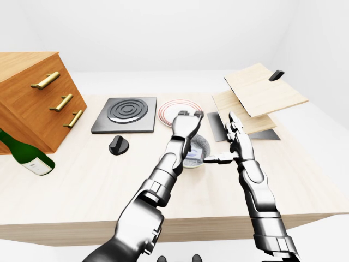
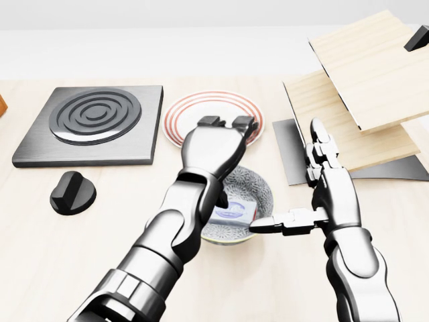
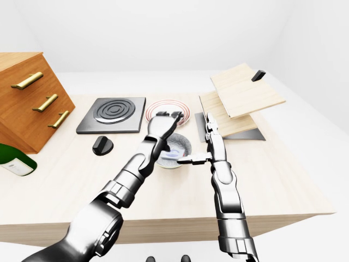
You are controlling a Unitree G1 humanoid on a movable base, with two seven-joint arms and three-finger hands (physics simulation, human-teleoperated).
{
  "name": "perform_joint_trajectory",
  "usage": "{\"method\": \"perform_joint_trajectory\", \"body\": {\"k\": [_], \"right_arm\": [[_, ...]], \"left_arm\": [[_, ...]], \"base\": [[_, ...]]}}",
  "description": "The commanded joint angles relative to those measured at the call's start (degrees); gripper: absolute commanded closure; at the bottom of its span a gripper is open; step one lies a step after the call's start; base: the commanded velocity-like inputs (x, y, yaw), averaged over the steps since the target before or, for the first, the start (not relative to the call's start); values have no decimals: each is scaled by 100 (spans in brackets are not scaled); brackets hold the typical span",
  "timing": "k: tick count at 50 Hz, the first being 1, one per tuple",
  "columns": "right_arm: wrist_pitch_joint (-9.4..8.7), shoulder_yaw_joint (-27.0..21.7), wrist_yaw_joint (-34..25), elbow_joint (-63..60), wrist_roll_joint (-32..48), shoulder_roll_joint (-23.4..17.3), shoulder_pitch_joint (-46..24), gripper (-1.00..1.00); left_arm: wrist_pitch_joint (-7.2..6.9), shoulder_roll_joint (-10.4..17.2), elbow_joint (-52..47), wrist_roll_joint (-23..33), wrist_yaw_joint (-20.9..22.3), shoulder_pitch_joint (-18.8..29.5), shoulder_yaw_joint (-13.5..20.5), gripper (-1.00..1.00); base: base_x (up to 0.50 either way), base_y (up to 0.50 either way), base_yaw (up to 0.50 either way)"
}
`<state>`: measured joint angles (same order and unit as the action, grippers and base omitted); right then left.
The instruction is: Pick up the cream cheese and put it in the bowl.
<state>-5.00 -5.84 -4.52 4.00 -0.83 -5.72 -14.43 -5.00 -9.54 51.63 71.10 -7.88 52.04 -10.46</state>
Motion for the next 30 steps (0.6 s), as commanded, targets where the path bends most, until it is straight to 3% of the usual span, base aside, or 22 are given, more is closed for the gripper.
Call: {"method": "perform_joint_trajectory", "body": {"k": [1, 18, 20, 23, 24, 25, 28, 30], "right_arm": [[0, 5, 36, 105, -65, -12, -98, -100], [0, 21, 39, 110, -45, -2, -97, -100], [0, 17, 47, 220, -37, -3, -124, -100], [0, 20, 49, 213, -35, -4, -123, -100], [0, 21, 51, 207, -33, -5, -123, -100], [0, 21, 51, 206, -33, -5, -123, -100], [0, 32, 69, 188, -26, 8, -125, -100], [0, 48, 73, 139, -16, 19, -107, -100]], "left_arm": [[0, -10, -346, -78, 70, 70, 27, -100], [0, -33, -686, -7, 188, -133, 7, -100], [0, -55, -816, -482, 211, -286, 217, -100], [0, -27, -859, -662, 224, -315, 193, -100], [0, -39, -1580, -1497, 588, -691, 591, -100], [0, 8, -1677, -1650, 604, -734, 498, -100], [0, 143, -3189, -3091, 1061, -1311, 818, -100], [0, 270, -3779, -3700, 1170, -1542, 770, -100]], "base": [[0, 0, 0], [0, 0, 0], [0, 0, 0], [0, 0, 0], [0, 0, 0], [0, 0, 0], [0, 0, 0], [0, 0, 0]]}}
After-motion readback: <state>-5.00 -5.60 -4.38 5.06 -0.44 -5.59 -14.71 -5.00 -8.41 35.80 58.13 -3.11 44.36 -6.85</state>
